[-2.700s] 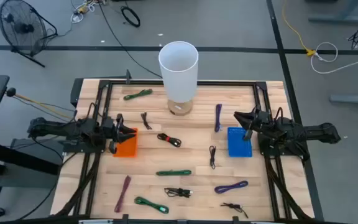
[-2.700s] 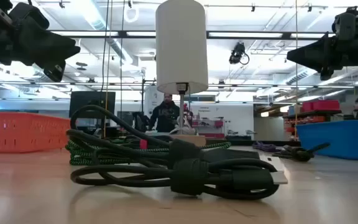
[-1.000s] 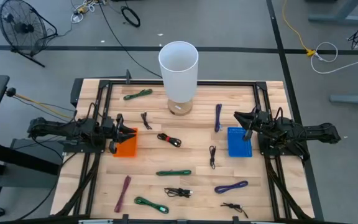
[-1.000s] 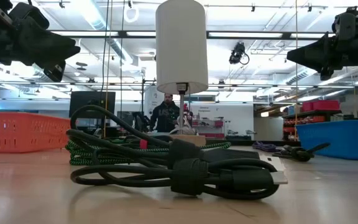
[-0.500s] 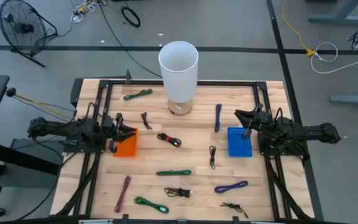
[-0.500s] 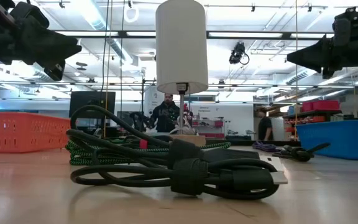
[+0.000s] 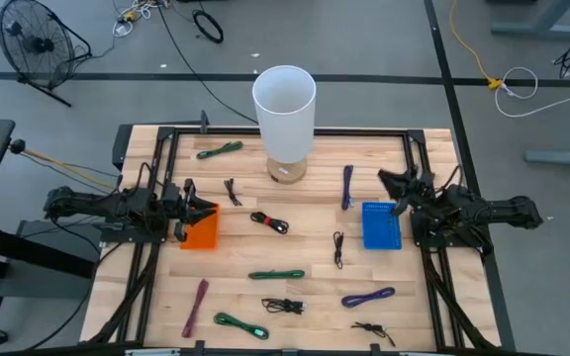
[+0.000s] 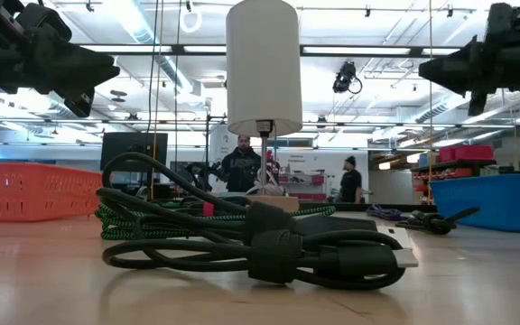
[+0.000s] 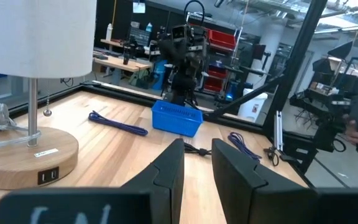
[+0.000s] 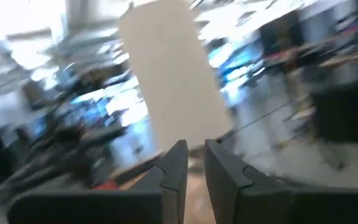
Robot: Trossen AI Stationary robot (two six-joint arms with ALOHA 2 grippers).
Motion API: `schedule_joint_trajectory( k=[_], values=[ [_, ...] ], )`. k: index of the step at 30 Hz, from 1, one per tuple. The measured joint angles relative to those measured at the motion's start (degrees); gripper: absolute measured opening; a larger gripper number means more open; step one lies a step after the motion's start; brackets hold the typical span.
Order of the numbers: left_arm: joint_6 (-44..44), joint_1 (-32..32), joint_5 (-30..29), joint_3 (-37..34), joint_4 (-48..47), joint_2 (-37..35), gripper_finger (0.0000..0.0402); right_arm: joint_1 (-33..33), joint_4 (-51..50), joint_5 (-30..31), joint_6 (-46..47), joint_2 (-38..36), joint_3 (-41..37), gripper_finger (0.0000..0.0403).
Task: Pick & Place USB Port
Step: Put the purple charger cable into the blue bin
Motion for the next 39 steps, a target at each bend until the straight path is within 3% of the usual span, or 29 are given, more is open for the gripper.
schedule_joint_trajectory(
  k=[5,8,13,16,20,24,28,33,39],
  values=[
    [0.02,0.00,-5.81,-0.01,0.11,0.00,0.0085,-2.62,10.48,0.83,-6.59,1.02,1.96,0.0058],
    [0.02,0.02,-10.25,-0.01,0.54,0.00,0.0085,-4.98,-0.03,5.29,-4.51,3.83,8.39,0.0058],
    [0.00,0.02,-11.97,-0.02,0.57,0.02,0.0085,-10.86,-18.92,4.46,2.73,15.17,19.20,0.0058],
    [-0.02,0.02,-12.00,0.00,0.57,0.01,0.0085,-15.52,-22.71,1.16,4.93,23.99,24.03,0.0058],
    [-0.31,0.02,-12.13,0.00,1.01,0.00,0.0085,-21.18,-23.10,-10.26,9.31,37.95,27.63,0.0058],
    [-0.44,0.02,-12.21,-0.02,1.22,0.02,0.0085,-22.69,-23.69,-17.12,3.60,51.73,28.20,0.0058],
    [-0.89,0.02,-12.24,-0.01,1.24,0.02,0.0085,-22.62,-21.60,-23.66,5.68,63.47,28.35,0.0058],
    [-1.55,0.02,-12.25,-0.01,1.27,0.00,0.0085,-24.01,-25.98,-26.22,13.62,69.77,33.09,0.0059],
    [-1.60,0.02,-12.26,-0.01,1.29,0.02,0.0085,-24.78,-33.67,-26.26,13.98,71.91,37.16,0.0085]
  ],
)
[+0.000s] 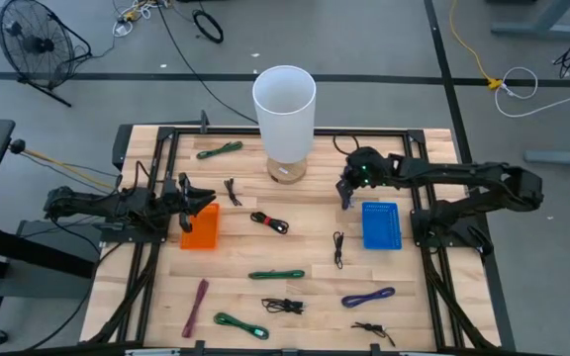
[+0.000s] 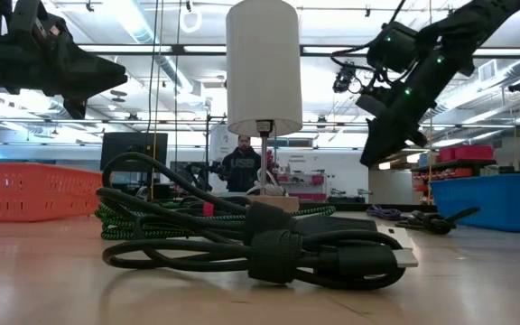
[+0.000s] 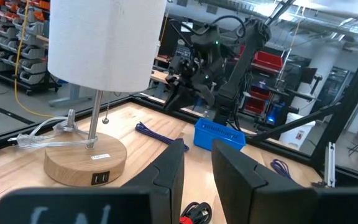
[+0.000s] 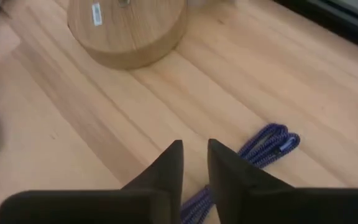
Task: Pick & Place USB Port
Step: Put the purple charger cable into the blue bin
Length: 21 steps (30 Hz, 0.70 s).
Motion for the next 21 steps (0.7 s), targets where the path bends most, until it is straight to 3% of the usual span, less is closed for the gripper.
schedule_joint_trajectory(
  k=[13,21],
  values=[
    [0.02,0.00,0.02,0.00,0.04,-0.01,0.0085,0.04,-0.14,1.67,5.00,8.72,-1.07,0.0236],
    [0.02,0.00,0.02,-0.01,0.02,0.00,0.0085,0.02,1.42,2.14,7.20,12.35,-1.07,0.0266]
  ],
)
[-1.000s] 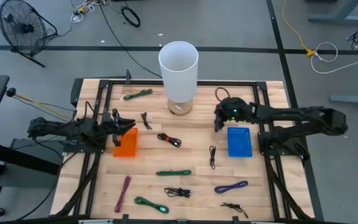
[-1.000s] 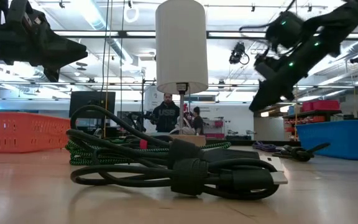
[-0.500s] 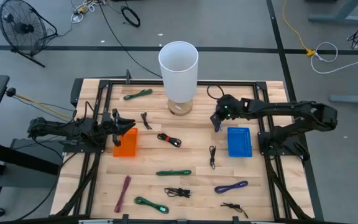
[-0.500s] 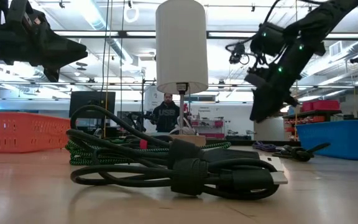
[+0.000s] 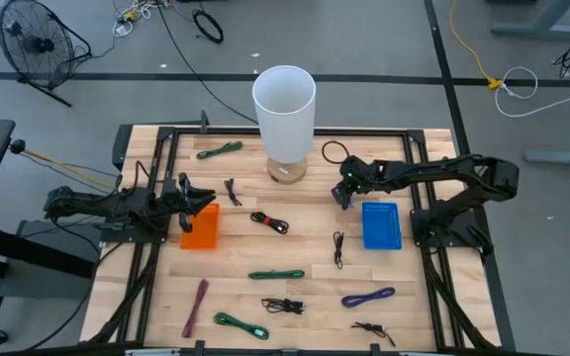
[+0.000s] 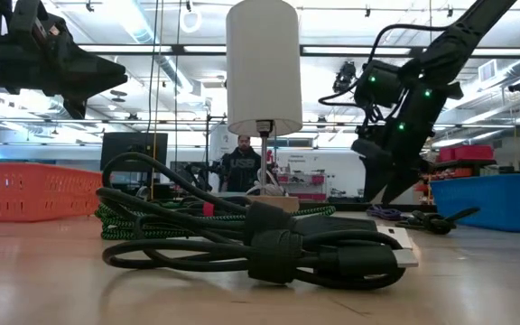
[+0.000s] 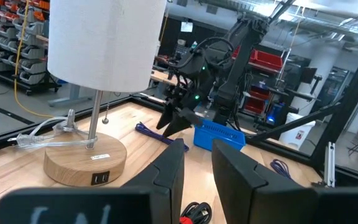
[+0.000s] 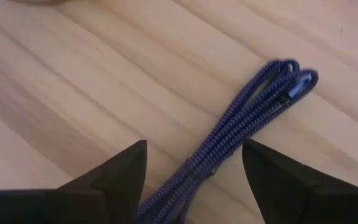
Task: Pick & Place USB Port
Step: Put the purple charger cable into the blue bin
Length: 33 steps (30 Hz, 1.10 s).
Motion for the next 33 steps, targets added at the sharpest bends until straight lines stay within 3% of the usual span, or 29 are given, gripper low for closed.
schedule_joint_trajectory(
  k=[11,20,25,31,33],
  values=[
    [0.04,0.00,0.00,0.01,-0.02,0.00,0.0085,-0.02,0.00,1.95,0.95,3.07,0.00,0.0265],
    [0.07,0.00,0.00,0.02,-0.04,-0.02,0.0085,0.07,0.46,2.92,2.57,6.25,0.21,0.0224],
    [0.07,0.00,0.00,0.01,-0.04,-0.01,0.0085,0.04,0.37,3.55,4.76,6.73,0.22,0.0163],
    [0.07,0.00,0.00,0.01,-0.04,-0.01,0.0085,-0.02,-0.89,3.86,5.54,6.78,0.22,0.0027],
    [0.07,0.00,0.00,0.02,-0.04,-0.01,0.0085,-0.05,-1.10,3.83,5.04,6.79,0.22,0.0018]
  ],
)
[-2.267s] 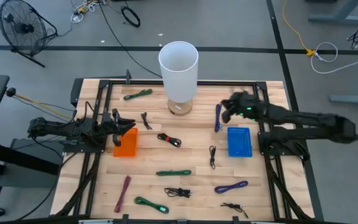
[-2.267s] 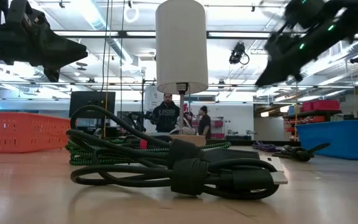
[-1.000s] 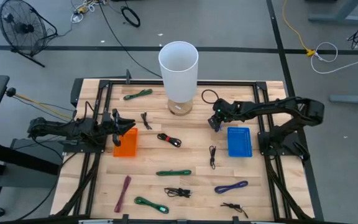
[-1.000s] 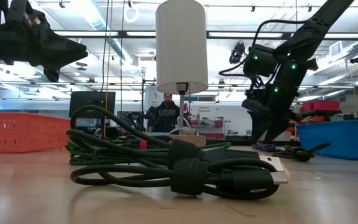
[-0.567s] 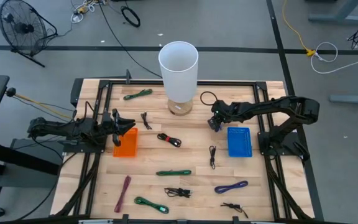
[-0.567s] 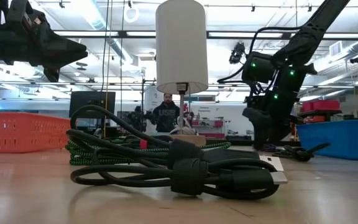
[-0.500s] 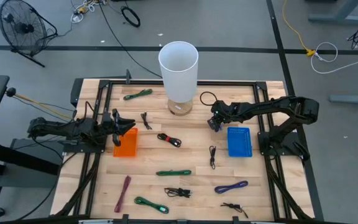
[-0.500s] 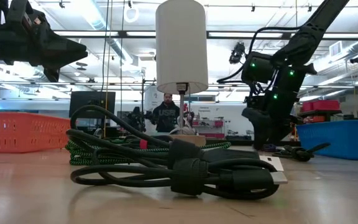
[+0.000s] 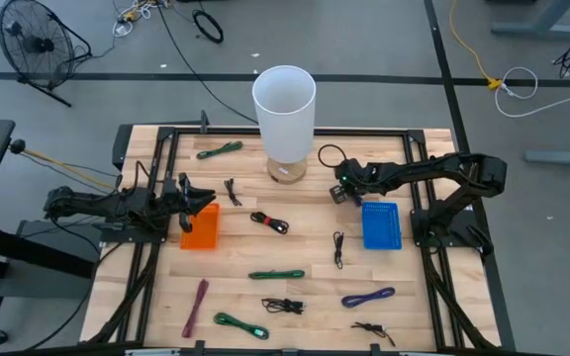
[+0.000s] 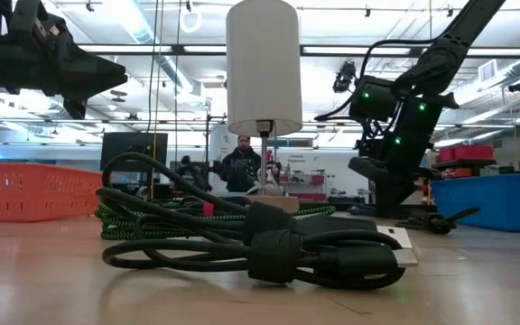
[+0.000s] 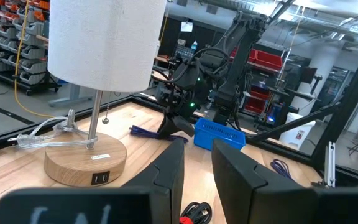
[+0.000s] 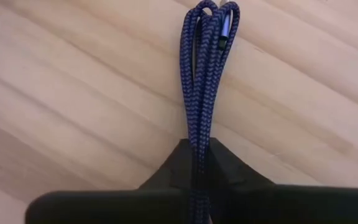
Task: Pick & Place USB Port
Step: Put the purple charger cable into the blue bin
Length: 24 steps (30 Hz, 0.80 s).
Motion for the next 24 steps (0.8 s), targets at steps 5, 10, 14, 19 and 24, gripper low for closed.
schedule_joint_trajectory(
  k=[5,10,14,19,24],
  values=[
    [0.00,0.00,0.00,-0.01,-0.01,0.01,0.0085,-1.06,-4.24,-1.03,-1.43,-0.90,2.39,0.0015],
    [-0.02,-0.02,0.00,0.00,-0.02,0.00,0.0085,-0.99,-21.79,0.18,-2.78,-4.51,11.65,0.0015],
    [-0.04,-0.01,0.00,0.00,-0.04,-0.01,0.0085,0.99,-39.78,3.82,-0.44,-7.98,20.60,0.0010],
    [-0.04,-0.02,0.02,0.00,-0.07,0.01,0.0085,7.94,-51.88,3.24,7.34,-14.71,29.20,0.0010],
    [-0.04,-0.01,0.02,-0.01,-0.07,0.01,0.0085,20.03,-55.46,1.01,20.57,-20.68,31.18,0.0010]
  ],
)
